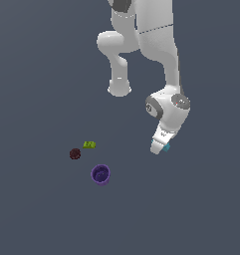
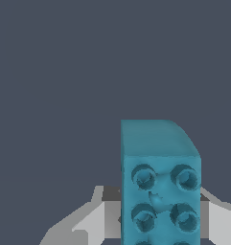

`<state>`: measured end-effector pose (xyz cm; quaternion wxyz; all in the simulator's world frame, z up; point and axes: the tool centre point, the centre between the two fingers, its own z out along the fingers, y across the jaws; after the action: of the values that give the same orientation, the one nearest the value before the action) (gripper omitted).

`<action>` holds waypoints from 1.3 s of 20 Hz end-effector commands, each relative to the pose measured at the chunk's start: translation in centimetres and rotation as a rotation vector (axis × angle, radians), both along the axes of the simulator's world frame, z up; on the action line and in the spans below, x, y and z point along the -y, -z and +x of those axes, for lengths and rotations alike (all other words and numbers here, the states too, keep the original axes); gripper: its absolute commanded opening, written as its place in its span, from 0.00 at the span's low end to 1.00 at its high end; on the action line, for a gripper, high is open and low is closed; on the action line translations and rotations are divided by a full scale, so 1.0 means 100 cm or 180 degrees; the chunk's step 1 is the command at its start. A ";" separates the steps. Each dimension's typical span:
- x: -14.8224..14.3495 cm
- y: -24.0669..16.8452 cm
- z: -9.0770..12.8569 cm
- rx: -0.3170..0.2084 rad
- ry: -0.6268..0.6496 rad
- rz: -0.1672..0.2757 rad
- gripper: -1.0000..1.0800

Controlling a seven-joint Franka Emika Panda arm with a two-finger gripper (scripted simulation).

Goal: Pick up a designated object from a clutter of objects.

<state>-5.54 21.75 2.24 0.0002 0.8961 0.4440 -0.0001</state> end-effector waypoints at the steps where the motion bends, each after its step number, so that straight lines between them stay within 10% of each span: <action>1: 0.000 0.000 0.000 -0.0001 -0.0003 0.0001 0.00; 26: 0.043 -0.112 0.017 -0.0001 -0.0007 0.0001 0.00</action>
<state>-4.04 18.00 11.91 0.0002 0.8957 0.4447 -0.0009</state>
